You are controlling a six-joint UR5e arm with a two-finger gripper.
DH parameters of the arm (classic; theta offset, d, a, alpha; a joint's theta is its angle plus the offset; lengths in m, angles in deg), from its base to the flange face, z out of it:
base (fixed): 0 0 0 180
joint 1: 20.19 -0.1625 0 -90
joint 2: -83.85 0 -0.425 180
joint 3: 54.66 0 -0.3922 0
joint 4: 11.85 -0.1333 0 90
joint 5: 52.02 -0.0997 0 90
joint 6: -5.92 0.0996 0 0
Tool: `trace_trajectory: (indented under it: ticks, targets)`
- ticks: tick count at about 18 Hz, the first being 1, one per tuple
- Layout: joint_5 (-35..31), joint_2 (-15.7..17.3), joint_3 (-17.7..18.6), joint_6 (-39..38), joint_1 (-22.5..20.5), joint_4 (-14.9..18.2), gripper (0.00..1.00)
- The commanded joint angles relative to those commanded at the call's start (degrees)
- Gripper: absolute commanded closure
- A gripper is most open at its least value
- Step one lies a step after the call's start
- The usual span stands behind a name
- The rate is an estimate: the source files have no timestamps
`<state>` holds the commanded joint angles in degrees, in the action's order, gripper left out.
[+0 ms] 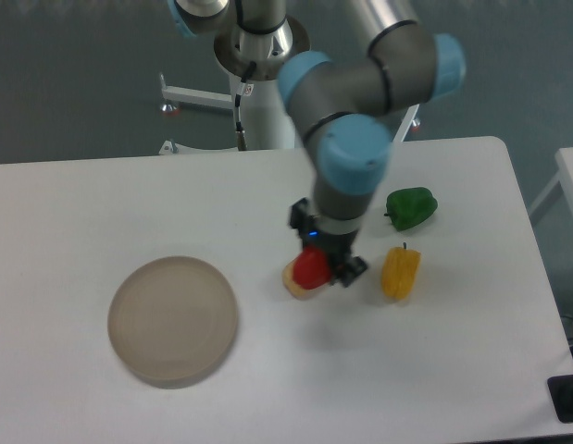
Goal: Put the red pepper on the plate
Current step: 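Carry the held red pepper with the gripper over to the round plate, then lower the red pepper onto the plate and open the gripper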
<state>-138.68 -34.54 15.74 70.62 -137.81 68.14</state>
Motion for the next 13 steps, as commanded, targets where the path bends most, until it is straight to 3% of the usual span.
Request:
trace_trajectory:
  ticks: [5, 13]
  targets:
    - [-0.18, -0.78, 5.01, -5.81, 5.37, -6.51, 0.62]
    - [-0.09, -5.80, 5.28, -9.06, 9.68, -6.95, 0.53]
